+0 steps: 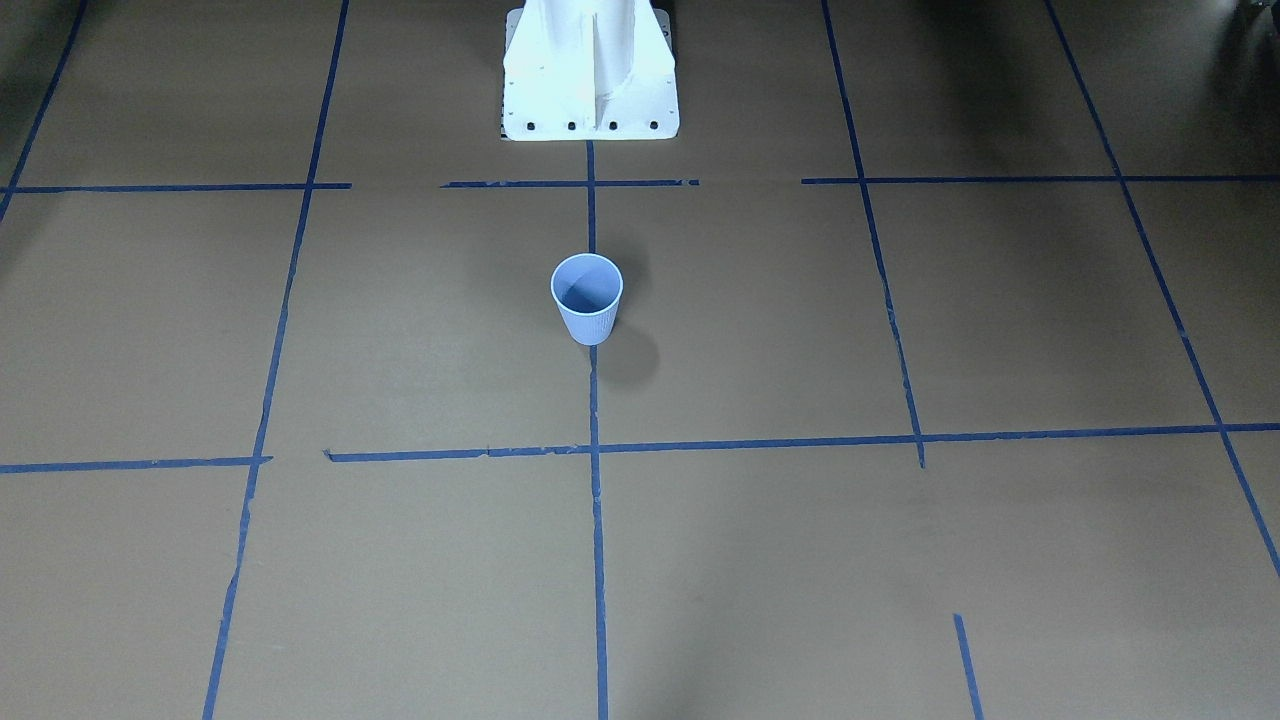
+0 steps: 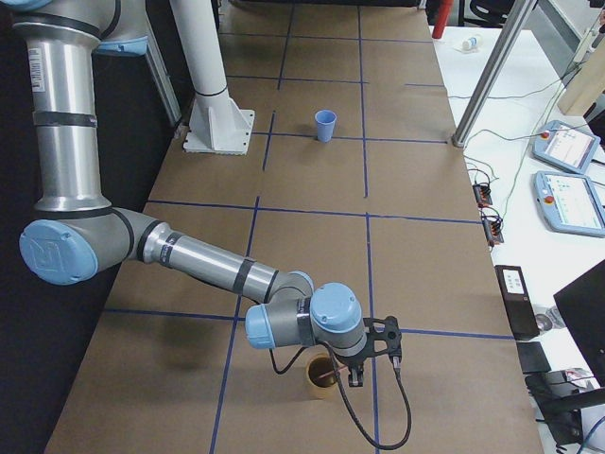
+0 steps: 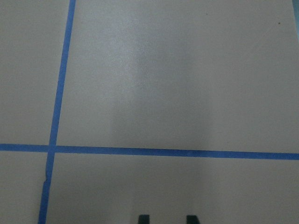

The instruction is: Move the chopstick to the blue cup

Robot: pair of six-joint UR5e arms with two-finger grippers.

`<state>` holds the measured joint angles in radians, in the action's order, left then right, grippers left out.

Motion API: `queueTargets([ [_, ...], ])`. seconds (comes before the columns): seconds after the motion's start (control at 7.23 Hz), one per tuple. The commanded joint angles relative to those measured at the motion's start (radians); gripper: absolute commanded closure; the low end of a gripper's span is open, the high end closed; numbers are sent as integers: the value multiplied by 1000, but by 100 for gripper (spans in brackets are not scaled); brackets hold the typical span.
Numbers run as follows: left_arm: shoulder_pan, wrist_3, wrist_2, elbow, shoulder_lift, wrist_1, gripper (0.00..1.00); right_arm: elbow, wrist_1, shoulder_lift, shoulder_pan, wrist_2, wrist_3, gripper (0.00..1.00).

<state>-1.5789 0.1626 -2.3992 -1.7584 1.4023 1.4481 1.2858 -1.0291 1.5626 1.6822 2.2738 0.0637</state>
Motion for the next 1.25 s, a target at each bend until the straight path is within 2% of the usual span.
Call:
queueTargets([
  [0.0,-1,-2,3,-6,1,0,0,50,1,7,17,30,-12,100],
  [0.42,-1,0,5,-7,1,0,0,159,-22,7,155,75,-21,100],
  [0.69,-1,0,3,-7,1,0,0,229,-131,2,181,119,-50,100],
  [0.83,-1,-2,0,-6,3,0,0,290,-278,-15,186,119,-100,100],
  [0.97,-1,-2,-1,-6,4,-1,0,352,-510,-80,198,118,-166,100],
  [1.11,-1,-3,-1,-4,4,0,0,381,-651,-151,192,109,-183,100],
])
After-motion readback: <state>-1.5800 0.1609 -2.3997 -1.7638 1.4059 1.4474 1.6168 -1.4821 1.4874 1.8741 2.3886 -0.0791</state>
